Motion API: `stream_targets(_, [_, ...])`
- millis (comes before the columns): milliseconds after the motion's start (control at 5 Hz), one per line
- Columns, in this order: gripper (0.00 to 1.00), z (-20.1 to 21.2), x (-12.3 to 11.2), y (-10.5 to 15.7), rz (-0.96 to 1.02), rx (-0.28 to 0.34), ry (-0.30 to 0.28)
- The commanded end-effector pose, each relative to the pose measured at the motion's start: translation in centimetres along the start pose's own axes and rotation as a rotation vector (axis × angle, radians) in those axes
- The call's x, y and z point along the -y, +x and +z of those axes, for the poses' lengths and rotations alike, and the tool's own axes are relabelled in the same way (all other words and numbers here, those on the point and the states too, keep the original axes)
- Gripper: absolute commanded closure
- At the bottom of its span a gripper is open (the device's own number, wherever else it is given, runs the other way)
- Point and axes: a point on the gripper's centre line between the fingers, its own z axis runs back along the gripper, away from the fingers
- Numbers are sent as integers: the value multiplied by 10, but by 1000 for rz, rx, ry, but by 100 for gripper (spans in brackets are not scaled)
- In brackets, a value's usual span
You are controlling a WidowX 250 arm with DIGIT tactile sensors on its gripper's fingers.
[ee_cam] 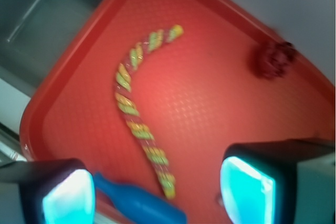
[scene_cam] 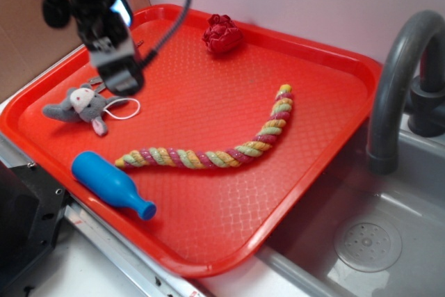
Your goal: Grab the multicolored rope.
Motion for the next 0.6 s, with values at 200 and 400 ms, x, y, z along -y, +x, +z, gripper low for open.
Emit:
stream_targets(200, [0, -80, 11, 9, -78, -77, -104])
stream_targets(400, [0, -106, 16, 9, -103, -124, -122])
